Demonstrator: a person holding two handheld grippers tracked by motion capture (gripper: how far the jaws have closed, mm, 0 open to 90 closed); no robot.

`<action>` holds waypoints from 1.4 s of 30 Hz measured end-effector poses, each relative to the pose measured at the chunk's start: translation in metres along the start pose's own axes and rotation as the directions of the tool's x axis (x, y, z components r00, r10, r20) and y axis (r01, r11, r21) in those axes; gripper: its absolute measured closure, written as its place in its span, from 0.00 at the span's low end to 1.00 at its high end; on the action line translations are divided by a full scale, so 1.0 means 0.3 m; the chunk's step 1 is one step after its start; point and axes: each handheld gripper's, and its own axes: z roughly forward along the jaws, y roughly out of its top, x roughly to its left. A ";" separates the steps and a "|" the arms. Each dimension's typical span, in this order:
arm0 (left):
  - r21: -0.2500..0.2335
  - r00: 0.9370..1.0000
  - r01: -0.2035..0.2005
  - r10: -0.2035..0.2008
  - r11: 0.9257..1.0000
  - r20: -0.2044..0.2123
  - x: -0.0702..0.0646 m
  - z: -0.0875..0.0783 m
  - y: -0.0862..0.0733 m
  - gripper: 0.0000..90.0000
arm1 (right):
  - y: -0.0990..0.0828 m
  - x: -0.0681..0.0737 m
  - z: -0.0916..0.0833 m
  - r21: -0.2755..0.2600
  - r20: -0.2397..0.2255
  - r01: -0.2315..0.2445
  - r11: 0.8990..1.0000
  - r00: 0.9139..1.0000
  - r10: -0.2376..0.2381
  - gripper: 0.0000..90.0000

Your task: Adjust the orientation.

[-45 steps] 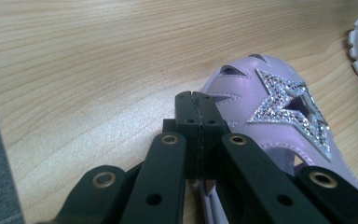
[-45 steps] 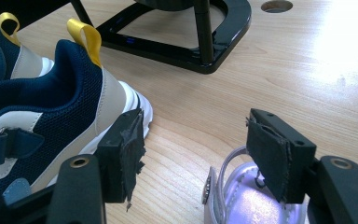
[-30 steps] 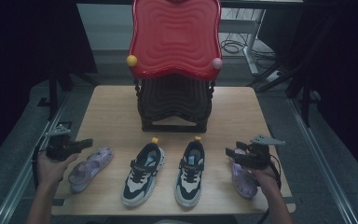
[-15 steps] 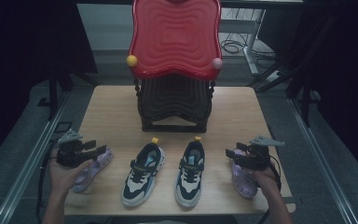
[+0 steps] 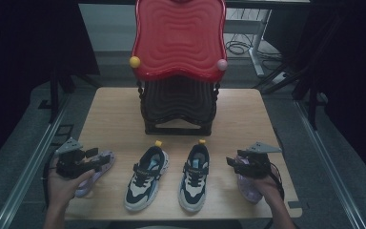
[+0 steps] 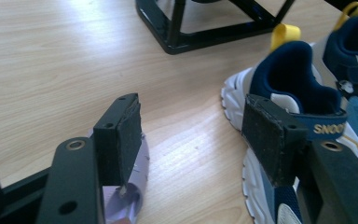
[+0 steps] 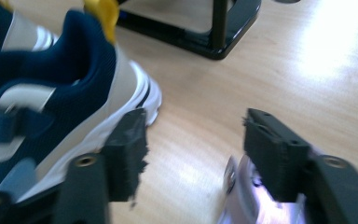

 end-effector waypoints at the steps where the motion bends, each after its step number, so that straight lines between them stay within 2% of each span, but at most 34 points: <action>1: 0.000 1.000 -0.002 0.002 1.000 0.014 0.001 0.000 0.001 0.42 | -0.006 0.007 -0.009 0.008 -0.003 0.003 1.000 1.000 -0.003 0.54; 5: 0.005 1.000 -0.007 0.007 1.000 0.022 0.007 0.002 0.002 0.42 | -0.035 0.022 -0.057 0.032 -0.015 0.005 0.999 1.000 -0.005 0.68; 6: 0.005 1.000 -0.007 0.007 1.000 0.022 0.007 0.002 0.002 0.41 | -0.035 0.022 -0.057 0.032 -0.015 0.005 0.999 1.000 -0.005 0.68; 7: 0.009 1.000 -0.015 0.015 1.000 0.014 0.007 0.003 0.003 0.41 | -0.050 0.027 -0.087 0.041 -0.019 0.015 0.999 1.000 -0.014 0.76; 8: 0.009 1.000 -0.015 0.015 1.000 0.014 0.007 0.003 0.003 0.41 | -0.050 0.027 -0.087 0.041 -0.019 0.015 0.999 1.000 -0.014 0.76; 9: 0.009 1.000 -0.019 0.019 1.000 0.012 0.006 0.002 0.006 0.41 | -0.066 0.033 -0.106 0.051 -0.020 0.026 0.998 0.999 -0.025 0.83; 11: 0.009 1.000 -0.021 0.021 1.000 0.014 0.002 0.001 0.006 0.41 | -0.087 0.047 -0.121 0.071 -0.023 0.038 0.997 0.999 -0.037 0.90; 16: 0.024 0.999 -0.036 0.036 0.999 -0.008 -0.018 0.003 0.002 0.41 | -0.150 0.083 -0.138 0.130 -0.035 0.073 0.989 0.997 -0.069 0.99; 19: -0.001 0.999 -0.026 0.026 1.000 -0.032 -0.025 -0.010 0.002 0.42 | -0.178 0.097 -0.140 0.164 -0.045 0.092 0.982 0.995 -0.086 1.00; 24: -0.021 0.999 -0.011 0.010 1.000 -0.046 -0.025 -0.027 0.006 0.42 | -0.197 0.099 -0.138 0.174 -0.053 0.089 0.981 0.995 -0.081 1.00; 30: 0.013 0.999 -0.012 0.013 1.000 -0.037 -0.020 -0.008 -0.001 0.42 | -0.219 0.115 -0.092 0.227 -0.057 0.109 0.968 0.993 -0.098 1.00; 42: 0.031 0.999 -0.014 0.015 0.999 -0.037 -0.020 -0.004 -0.005 0.41 | -0.228 0.109 -0.095 0.253 -0.036 0.112 0.961 0.994 -0.107 1.00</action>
